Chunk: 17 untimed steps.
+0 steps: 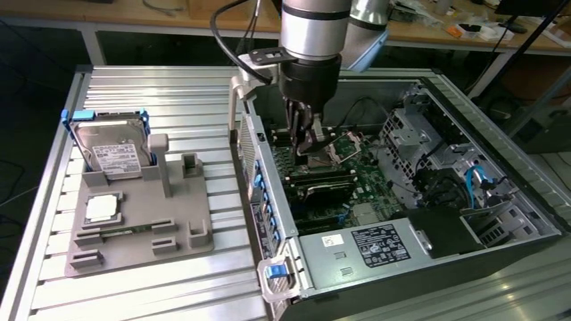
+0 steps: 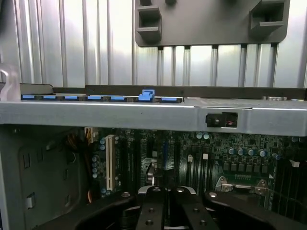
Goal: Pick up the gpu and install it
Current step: 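Press down on the gpu until it lock into place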
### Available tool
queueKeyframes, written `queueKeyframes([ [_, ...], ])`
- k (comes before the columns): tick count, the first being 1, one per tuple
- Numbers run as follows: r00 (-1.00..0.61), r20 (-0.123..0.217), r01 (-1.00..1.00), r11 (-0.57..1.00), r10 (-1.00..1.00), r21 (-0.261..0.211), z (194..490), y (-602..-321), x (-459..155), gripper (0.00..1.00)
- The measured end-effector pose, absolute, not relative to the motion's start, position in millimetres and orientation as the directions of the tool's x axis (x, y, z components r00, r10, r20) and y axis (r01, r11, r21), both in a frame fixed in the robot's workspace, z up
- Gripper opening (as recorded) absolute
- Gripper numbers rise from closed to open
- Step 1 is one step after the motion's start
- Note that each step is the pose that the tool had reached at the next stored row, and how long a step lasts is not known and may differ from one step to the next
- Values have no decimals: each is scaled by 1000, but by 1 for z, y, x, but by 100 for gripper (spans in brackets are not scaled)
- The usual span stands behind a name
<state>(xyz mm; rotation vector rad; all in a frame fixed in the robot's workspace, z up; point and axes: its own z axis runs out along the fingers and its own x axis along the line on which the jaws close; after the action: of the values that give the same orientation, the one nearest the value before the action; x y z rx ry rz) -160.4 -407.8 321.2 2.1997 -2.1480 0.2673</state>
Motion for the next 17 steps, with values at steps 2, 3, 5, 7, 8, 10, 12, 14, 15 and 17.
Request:
queueKeyframes([
  [2,15,162,-995,-30,-987,-92,321,-408,-167,11],
  [3,14,162,-995,-30,-987,-97,321,-408,-169,11],
  [5,13,162,-994,-30,-987,-107,321,-408,-174,11],
  [7,11,162,-993,-30,-987,-114,321,-408,-178,11],
  [8,11,162,-993,-30,-987,-117,321,-409,-180,11],
  [10,10,158,-992,-30,-987,-121,321,-410,-183,11],
  [12,10,147,-992,-28,-989,-122,321,-412,-184,11],
  [14,10,131,-992,-26,-991,-123,321,-415,-184,11],
  [15,10,125,-992,-26,-992,-123,321,-418,-183,11],
  [17,10,117,-992,-25,-993,-123,321,-423,-183,11],
])
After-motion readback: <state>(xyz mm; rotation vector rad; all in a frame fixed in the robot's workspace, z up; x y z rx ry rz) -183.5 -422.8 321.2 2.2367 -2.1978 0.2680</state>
